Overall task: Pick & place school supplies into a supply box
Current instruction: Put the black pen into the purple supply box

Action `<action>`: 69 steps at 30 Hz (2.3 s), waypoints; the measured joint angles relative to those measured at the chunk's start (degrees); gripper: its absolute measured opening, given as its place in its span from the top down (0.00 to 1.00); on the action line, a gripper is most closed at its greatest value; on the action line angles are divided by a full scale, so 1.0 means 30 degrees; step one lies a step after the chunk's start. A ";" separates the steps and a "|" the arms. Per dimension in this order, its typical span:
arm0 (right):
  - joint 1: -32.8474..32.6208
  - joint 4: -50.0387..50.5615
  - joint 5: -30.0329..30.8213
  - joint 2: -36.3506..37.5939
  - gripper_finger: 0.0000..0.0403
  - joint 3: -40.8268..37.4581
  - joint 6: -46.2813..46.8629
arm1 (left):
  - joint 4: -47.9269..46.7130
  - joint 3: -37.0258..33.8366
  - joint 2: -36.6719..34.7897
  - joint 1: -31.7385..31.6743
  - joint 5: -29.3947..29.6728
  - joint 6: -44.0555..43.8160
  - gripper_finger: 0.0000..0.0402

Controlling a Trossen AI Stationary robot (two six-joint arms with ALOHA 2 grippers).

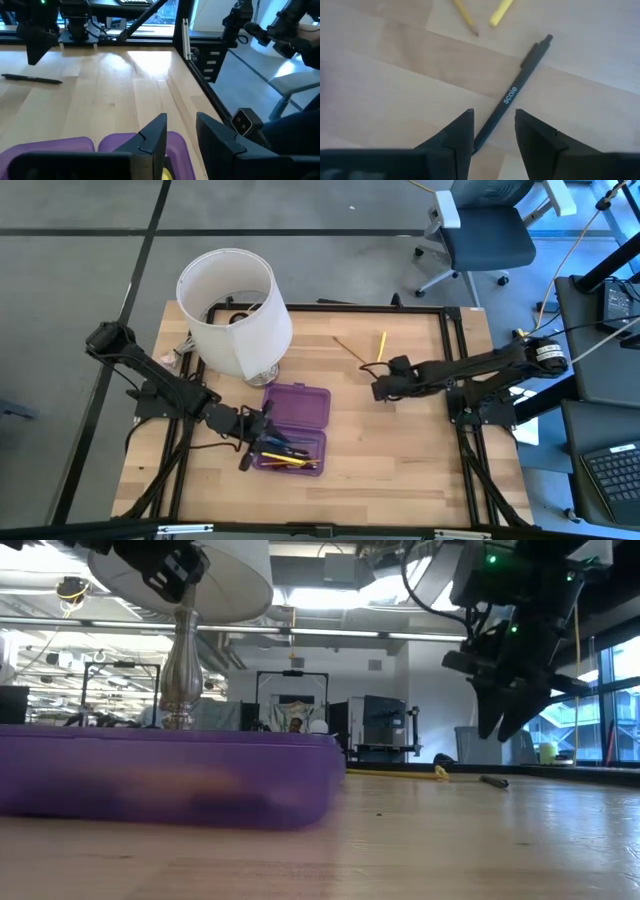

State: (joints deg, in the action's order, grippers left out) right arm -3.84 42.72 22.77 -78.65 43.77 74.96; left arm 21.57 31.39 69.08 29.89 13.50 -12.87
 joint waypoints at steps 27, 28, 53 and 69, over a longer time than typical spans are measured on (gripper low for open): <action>0.0803 -0.1363 -0.1005 -0.5605 0.69 0.0095 -0.1049 | -0.0266 -0.0018 0.0000 0.0007 -0.0532 0.0059 0.75; 0.0777 -0.1416 -0.1062 -0.5610 0.71 0.0095 -0.1410 | -0.0266 -0.0018 0.0000 0.0004 -0.0532 0.0060 0.75; 0.0393 -0.1802 -0.1396 -0.5661 0.92 0.0066 -0.6228 | -0.0273 -0.0018 0.0007 0.0007 -0.0495 0.0053 0.75; -0.1475 -0.1906 -0.3193 -0.3797 0.91 0.1852 -0.8243 | -0.0231 -0.0019 0.0007 0.0005 -0.0370 -0.0942 0.75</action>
State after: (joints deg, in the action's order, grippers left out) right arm -8.26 37.00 13.19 -90.04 49.33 50.23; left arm 20.88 31.33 69.10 29.91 12.39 -15.69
